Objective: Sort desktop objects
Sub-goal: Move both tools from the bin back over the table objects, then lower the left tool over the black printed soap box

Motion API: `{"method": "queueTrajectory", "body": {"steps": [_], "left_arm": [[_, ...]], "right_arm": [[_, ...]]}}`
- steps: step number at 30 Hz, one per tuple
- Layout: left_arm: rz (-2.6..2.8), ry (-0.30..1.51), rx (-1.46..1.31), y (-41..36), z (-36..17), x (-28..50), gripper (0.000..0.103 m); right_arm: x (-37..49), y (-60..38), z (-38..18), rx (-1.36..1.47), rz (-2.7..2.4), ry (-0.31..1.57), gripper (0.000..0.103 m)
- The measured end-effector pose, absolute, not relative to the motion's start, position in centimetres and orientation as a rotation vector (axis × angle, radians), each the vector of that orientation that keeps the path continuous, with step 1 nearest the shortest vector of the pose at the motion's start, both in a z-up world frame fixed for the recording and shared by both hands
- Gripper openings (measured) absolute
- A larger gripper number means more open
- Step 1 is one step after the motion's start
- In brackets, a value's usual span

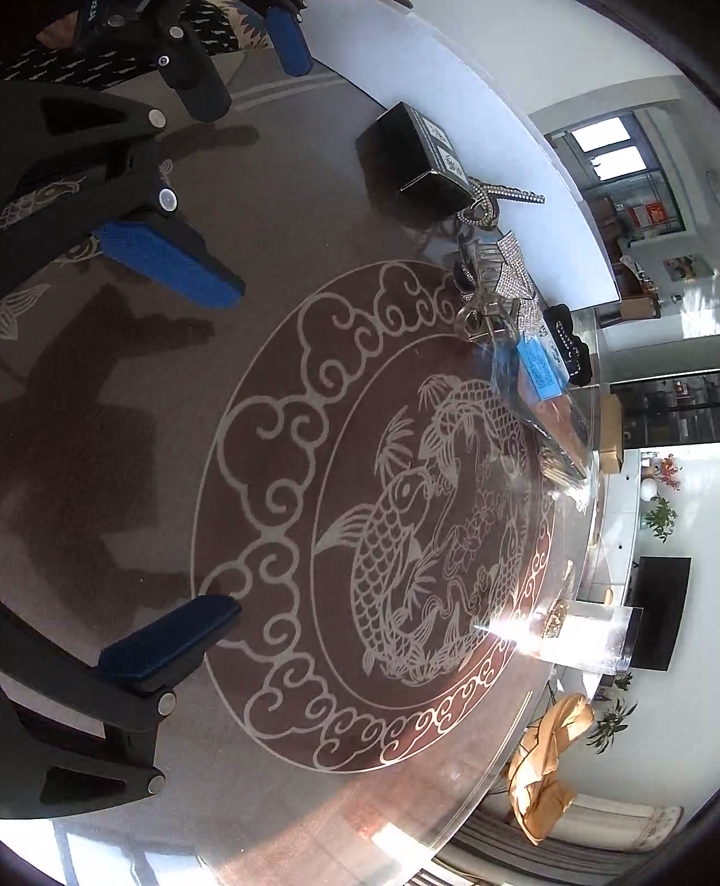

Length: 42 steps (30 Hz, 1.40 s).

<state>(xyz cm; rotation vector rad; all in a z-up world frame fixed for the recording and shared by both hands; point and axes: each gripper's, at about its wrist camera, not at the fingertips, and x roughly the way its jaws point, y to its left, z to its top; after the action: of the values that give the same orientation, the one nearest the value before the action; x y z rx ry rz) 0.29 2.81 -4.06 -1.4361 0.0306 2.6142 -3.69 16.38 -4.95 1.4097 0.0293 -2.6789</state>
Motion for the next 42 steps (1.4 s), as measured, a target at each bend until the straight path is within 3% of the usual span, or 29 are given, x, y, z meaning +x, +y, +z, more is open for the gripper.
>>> {"method": "queueTrajectory", "body": {"steps": [6,32,37,42], "left_arm": [[2.631,-0.050,-1.455,2.0,-4.6,-0.1,0.102],[2.657,0.006,-1.287,2.5,-2.4,0.2,0.102],[2.806,0.428,-1.145,2.6,-0.6,-5.7,0.102],[2.773,0.430,-1.241,0.1,-2.0,-12.8,0.102]], "right_arm": [[-3.9,15.7,-5.3,1.399,-2.714,0.079,0.103],[-4.0,15.7,-5.3,1.401,-2.714,0.079,0.103],[-4.0,15.7,-5.3,1.401,-2.714,0.079,0.103],[-4.0,15.7,-5.3,1.401,-2.714,0.079,0.103]]}}
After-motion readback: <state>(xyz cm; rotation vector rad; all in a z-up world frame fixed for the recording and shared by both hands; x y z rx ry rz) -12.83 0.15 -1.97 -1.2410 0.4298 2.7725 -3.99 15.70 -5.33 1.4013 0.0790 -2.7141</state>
